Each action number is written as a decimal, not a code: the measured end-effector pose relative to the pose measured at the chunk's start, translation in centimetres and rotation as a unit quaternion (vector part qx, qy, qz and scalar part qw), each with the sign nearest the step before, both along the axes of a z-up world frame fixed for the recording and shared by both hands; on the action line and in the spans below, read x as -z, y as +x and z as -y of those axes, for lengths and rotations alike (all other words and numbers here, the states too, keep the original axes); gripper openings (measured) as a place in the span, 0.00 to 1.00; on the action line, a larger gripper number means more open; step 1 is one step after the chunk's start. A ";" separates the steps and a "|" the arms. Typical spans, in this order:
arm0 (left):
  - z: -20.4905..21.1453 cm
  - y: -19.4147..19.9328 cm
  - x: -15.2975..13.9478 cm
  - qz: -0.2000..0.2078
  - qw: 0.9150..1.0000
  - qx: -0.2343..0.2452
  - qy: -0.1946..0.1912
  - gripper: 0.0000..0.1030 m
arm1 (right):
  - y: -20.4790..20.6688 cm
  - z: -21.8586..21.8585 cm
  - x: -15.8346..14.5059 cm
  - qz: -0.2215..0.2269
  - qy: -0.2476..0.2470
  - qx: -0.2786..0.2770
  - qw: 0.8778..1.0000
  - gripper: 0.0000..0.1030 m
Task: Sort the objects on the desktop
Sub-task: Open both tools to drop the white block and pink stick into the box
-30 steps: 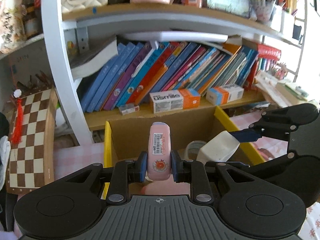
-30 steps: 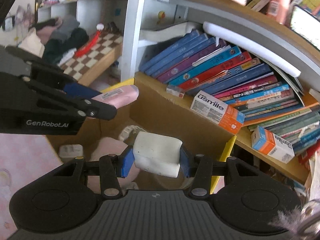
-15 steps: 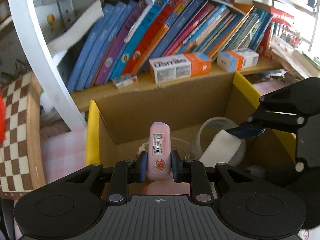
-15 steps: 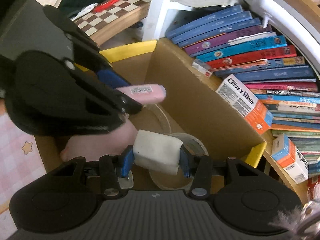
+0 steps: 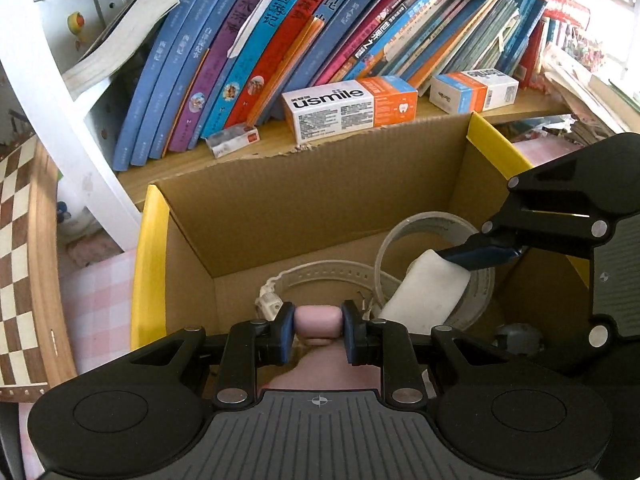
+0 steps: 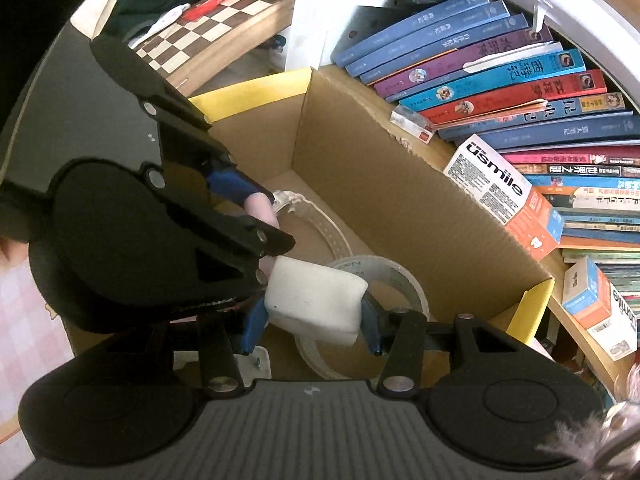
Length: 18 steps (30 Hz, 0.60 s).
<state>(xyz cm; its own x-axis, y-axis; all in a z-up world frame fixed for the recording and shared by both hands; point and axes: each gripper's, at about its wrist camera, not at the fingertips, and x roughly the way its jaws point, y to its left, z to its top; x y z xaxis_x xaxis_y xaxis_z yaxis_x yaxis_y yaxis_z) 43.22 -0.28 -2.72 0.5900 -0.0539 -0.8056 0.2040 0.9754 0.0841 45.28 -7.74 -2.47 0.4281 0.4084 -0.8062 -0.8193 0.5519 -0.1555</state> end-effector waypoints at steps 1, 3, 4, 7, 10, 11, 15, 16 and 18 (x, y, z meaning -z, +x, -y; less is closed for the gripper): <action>0.0 0.0 0.0 0.002 1.000 0.000 -0.001 0.24 | 0.0 0.0 0.0 -0.001 0.003 0.003 1.000 0.46; 0.0 -0.3 -0.4 0.007 1.000 0.001 -0.005 0.29 | 0.0 0.2 -0.1 -0.001 0.007 0.008 1.000 0.47; 0.0 -0.4 -0.6 0.010 1.000 0.001 -0.007 0.30 | 0.0 0.2 -0.1 -0.001 0.009 0.010 1.000 0.48; -0.1 -0.9 -1.3 0.026 1.000 0.000 -0.009 0.42 | -0.2 0.6 -0.5 0.005 0.017 0.018 1.000 0.54; -0.3 -1.7 -2.4 0.050 0.999 -0.007 -0.012 0.52 | -0.5 1.1 -1.4 0.013 0.039 0.031 0.999 0.68; -0.4 -1.9 -2.8 0.058 0.998 -0.010 -0.014 0.57 | -0.7 1.4 -1.8 0.016 0.047 0.035 0.998 0.72; -0.7 -3.2 -4.4 0.094 0.995 -0.021 -0.012 0.72 | -1.6 2.2 -3.3 0.028 0.074 0.049 0.996 0.80; -0.7 -3.6 -4.7 0.102 0.994 -0.022 -0.013 0.72 | -1.8 2.4 -3.6 0.030 0.081 0.053 0.995 0.81; -0.8 -4.4 -5.5 0.117 0.993 -0.025 -0.015 0.75 | -2.3 2.9 -4.2 0.034 0.092 0.064 0.993 0.81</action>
<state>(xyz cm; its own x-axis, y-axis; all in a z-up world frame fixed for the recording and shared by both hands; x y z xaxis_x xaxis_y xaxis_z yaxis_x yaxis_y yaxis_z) 38.81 0.55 2.75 0.7632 -0.0427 -0.6447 0.1345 0.9865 0.0938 42.98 -10.60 1.71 0.5377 0.4848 -0.6898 -0.7310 0.6758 -0.0948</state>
